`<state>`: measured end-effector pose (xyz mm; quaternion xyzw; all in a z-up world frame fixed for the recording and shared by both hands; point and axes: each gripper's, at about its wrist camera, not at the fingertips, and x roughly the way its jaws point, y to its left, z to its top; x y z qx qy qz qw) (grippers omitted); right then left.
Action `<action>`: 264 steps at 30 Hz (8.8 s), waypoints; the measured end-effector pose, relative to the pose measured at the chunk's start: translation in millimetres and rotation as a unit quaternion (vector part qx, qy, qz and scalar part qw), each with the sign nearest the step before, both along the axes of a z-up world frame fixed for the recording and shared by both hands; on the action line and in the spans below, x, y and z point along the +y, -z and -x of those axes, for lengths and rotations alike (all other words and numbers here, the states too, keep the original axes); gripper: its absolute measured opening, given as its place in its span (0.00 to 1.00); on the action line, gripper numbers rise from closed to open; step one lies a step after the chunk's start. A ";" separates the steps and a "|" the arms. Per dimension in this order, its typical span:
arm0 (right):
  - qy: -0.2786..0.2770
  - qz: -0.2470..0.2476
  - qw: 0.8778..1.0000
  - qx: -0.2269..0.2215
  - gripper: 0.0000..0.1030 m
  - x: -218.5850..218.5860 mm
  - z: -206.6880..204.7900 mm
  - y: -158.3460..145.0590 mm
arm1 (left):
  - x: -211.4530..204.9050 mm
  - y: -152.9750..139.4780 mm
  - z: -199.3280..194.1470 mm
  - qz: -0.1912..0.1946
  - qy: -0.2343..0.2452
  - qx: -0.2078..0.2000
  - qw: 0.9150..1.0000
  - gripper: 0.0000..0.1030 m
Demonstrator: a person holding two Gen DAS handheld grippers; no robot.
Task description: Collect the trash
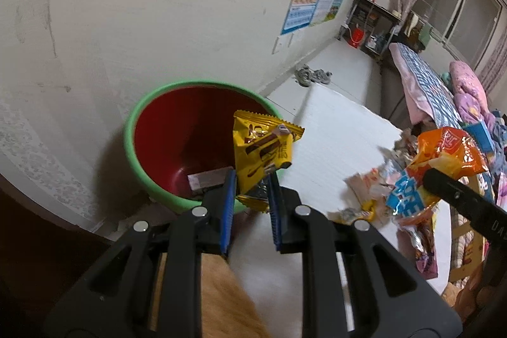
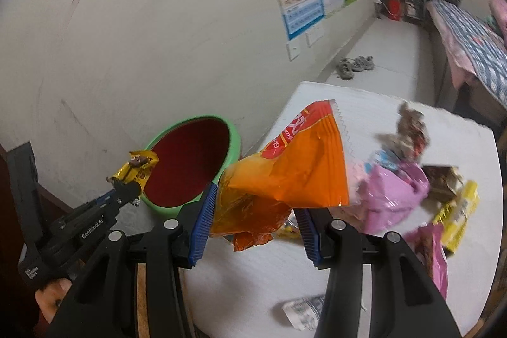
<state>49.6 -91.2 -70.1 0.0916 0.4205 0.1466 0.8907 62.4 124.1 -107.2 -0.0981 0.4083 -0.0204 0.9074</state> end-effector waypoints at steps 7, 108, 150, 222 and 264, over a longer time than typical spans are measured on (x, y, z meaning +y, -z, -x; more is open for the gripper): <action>-0.039 0.030 0.999 -0.006 0.46 39.5 -27.2 2.1 | 29.5 5.8 -10.1 0.007 -0.026 0.000 1.000 0.19; 0.139 0.015 0.975 0.173 0.62 -190.2 84.7 115.5 | -229.4 110.1 52.7 -0.075 0.328 0.157 0.929 0.75; 0.115 -0.020 0.991 0.067 0.40 -144.5 77.3 40.5 | -144.1 34.8 40.8 -0.040 0.178 0.063 0.981 0.39; 0.013 -0.007 0.998 0.067 0.42 -33.9 25.4 37.2 | -14.4 28.8 15.6 -0.056 0.008 0.033 0.998 0.39; -0.067 -0.033 0.995 0.059 0.43 108.8 -123.5 30.8 | 65.6 66.1 -72.3 -0.045 -0.069 0.092 0.992 0.39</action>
